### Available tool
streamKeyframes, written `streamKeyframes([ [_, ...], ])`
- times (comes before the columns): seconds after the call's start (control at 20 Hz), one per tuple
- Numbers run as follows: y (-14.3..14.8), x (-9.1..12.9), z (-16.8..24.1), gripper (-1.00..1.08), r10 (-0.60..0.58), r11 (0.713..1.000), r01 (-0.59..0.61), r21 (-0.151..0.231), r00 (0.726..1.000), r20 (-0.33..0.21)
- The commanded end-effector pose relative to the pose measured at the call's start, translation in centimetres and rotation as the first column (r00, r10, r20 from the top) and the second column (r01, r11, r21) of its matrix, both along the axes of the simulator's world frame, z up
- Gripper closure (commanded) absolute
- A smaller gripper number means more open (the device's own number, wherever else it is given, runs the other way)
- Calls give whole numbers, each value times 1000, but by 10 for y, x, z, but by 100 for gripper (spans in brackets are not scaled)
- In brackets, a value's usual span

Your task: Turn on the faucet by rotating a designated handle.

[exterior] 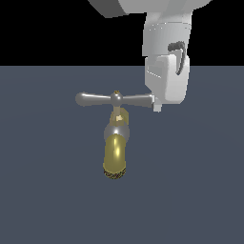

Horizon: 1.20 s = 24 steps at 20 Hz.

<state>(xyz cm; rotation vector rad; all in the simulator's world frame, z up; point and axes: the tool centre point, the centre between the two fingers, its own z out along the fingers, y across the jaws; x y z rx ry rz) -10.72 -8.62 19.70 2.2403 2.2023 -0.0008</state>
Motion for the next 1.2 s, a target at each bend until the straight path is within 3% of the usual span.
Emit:
streamKeyframes([
  [0.0,0,0,1,108,-2,1000,2,0,1000,0],
  [0.25,0,0,1,108,-3,1000,3,0,1000,0],
  [1.15,-5,45,1,108,-3,1000,3,0,1000,1],
])
